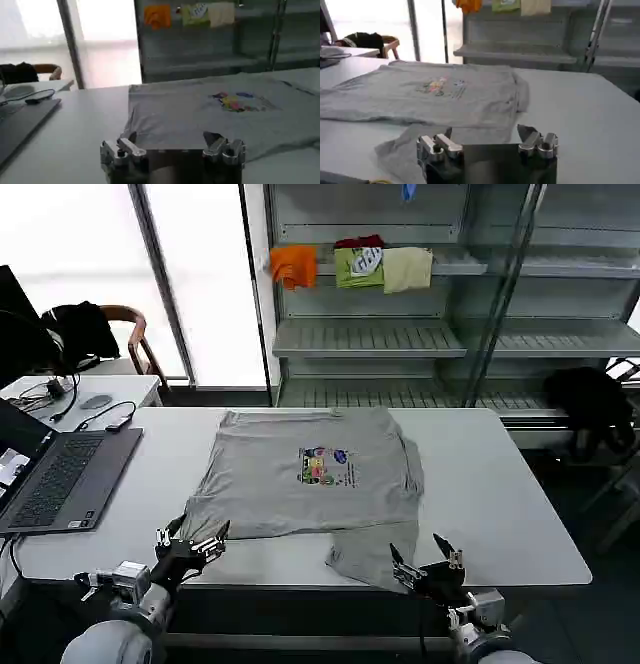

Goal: Fold and organize the clothes.

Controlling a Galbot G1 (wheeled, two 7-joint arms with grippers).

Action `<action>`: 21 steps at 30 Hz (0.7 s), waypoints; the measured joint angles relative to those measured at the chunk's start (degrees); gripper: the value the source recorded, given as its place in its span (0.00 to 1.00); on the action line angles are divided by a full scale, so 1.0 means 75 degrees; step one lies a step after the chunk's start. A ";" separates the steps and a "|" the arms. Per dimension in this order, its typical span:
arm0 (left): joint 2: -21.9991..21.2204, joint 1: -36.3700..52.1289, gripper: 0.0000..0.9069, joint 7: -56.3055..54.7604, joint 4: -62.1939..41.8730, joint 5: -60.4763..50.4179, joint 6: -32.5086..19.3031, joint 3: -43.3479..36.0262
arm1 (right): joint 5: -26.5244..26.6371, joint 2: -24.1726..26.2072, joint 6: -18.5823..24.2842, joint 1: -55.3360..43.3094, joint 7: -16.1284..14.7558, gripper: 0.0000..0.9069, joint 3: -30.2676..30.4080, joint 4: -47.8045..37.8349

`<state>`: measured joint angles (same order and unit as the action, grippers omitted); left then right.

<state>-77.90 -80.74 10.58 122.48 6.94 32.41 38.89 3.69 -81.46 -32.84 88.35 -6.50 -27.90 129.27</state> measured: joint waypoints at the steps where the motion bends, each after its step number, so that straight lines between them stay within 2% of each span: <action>1: -0.0002 0.0016 1.00 -0.0022 -0.0021 -0.0040 0.0006 0.0015 | -0.0013 -0.0002 -0.0002 0.0002 -0.0003 1.00 0.0016 -0.0016; 10: 0.0046 0.0223 1.00 -0.0161 -0.0423 -0.0177 0.0040 0.0174 | -0.0298 -0.0111 -0.0002 -0.0033 0.0031 1.00 0.0176 -0.0288; 13: 0.0065 0.0275 1.00 -0.0181 -0.0586 -0.0215 0.0045 0.0183 | -0.0380 -0.0138 0.0011 -0.0046 0.0029 0.88 0.0221 -0.0392; 16: 0.0067 0.0303 0.99 -0.0211 -0.0721 -0.0236 0.0048 0.0183 | -0.0457 -0.0158 0.0047 -0.0053 0.0028 0.83 0.0273 -0.0500; 17: 0.0066 0.0316 0.94 -0.0221 -0.0765 -0.0242 0.0048 0.0183 | -0.0475 -0.0166 0.0056 -0.0052 0.0026 0.77 0.0288 -0.0532; 19: 0.0071 0.0351 0.86 -0.0232 -0.0857 -0.0256 0.0048 0.0190 | -0.0528 -0.0186 0.0093 -0.0055 0.0022 0.74 0.0324 -0.0599; 21: 0.0094 0.0383 0.69 -0.0243 -0.0933 -0.0261 0.0048 0.0218 | -0.0572 -0.0200 0.0125 -0.0056 0.0016 0.68 0.0342 -0.0651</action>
<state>-77.20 -77.87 8.76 115.48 4.99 32.77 40.52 -0.60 -82.96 -31.90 87.93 -6.38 -25.33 124.39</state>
